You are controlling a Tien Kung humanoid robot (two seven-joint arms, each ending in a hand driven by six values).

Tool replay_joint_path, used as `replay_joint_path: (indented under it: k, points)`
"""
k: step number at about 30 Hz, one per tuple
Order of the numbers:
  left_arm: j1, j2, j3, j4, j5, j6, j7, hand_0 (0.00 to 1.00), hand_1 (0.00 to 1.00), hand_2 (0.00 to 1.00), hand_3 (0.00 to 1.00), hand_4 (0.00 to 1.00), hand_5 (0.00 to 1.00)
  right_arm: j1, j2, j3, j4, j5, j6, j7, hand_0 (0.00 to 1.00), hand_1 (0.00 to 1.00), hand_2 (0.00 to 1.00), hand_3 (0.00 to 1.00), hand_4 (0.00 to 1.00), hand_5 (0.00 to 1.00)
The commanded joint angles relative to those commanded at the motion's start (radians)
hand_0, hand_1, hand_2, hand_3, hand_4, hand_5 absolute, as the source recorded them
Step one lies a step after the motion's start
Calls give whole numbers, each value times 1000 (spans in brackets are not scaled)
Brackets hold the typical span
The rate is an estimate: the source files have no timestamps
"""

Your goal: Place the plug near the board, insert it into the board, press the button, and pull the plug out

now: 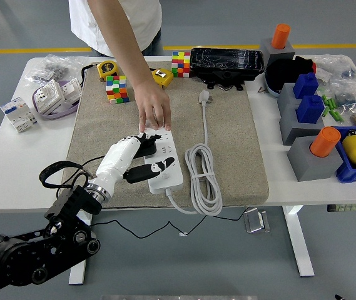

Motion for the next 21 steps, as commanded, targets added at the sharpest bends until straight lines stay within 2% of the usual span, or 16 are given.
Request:
replay_joint_path:
  k: [7,21]
  points:
    - [-14,-10,13,15,12,-8,12,817,806,782,789,863,757,1,1,0,1,1,0,1,612,642,654,556,952,492]
    - [-14,0,6,9,20,-9,32,810,801,779,783,863,757,0,2,13,0,3,-4,10,610,641,654,555,951,492]
